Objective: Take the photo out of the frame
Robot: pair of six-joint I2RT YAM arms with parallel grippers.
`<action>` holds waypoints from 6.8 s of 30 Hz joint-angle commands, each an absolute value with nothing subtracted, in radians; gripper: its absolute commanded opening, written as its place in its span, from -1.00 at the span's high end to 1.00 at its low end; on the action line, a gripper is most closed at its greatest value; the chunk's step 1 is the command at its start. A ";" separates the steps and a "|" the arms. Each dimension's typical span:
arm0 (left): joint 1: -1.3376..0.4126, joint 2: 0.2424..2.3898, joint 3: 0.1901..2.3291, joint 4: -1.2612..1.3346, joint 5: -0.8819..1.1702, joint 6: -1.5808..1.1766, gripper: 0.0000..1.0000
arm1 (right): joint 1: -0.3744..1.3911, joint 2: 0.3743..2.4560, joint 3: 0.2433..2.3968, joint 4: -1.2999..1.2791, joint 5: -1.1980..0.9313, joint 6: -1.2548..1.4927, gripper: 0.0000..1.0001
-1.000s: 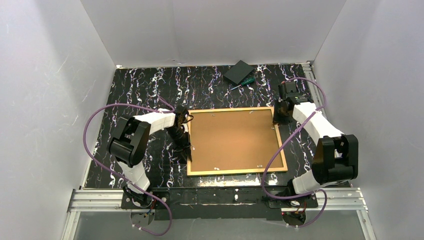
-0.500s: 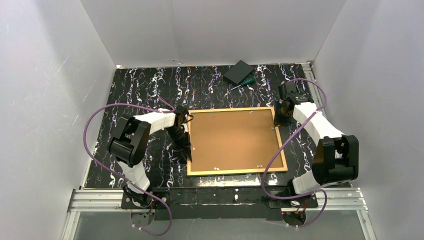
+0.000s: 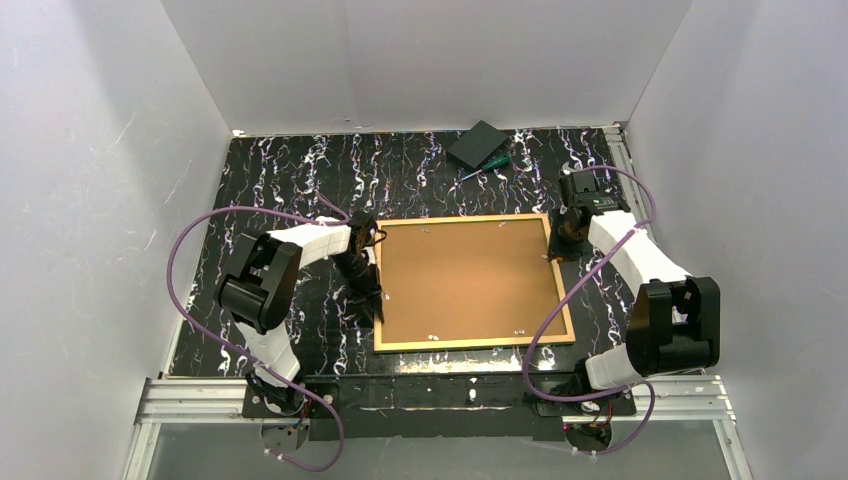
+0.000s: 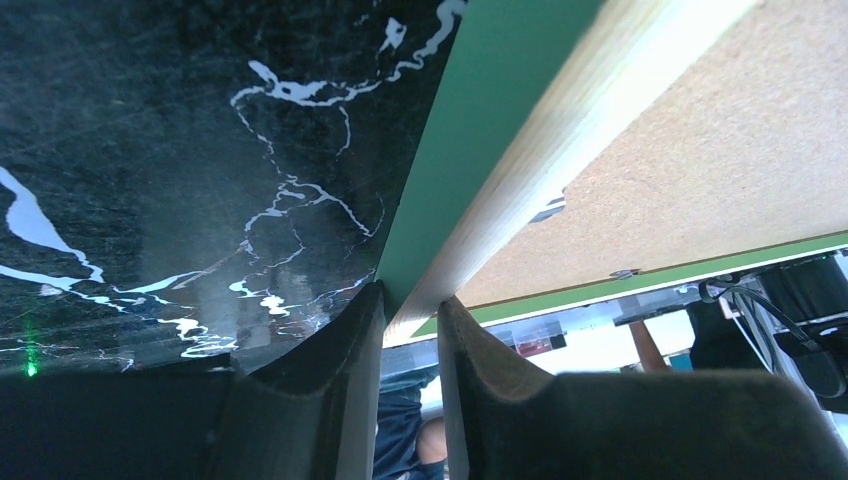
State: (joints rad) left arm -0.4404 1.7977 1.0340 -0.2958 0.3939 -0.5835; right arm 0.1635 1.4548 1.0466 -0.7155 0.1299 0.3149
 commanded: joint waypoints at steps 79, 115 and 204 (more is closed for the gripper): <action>-0.442 1.849 0.987 -0.361 0.469 -0.644 1.00 | 0.326 0.860 0.765 -0.811 -0.134 0.588 0.97; -0.474 1.757 1.180 -0.435 0.472 -0.608 -0.12 | 0.273 0.844 0.831 -0.864 0.080 0.606 0.97; -0.624 1.606 1.008 -0.088 0.602 -0.581 -0.51 | -0.028 1.153 0.934 -0.560 0.017 0.412 -0.46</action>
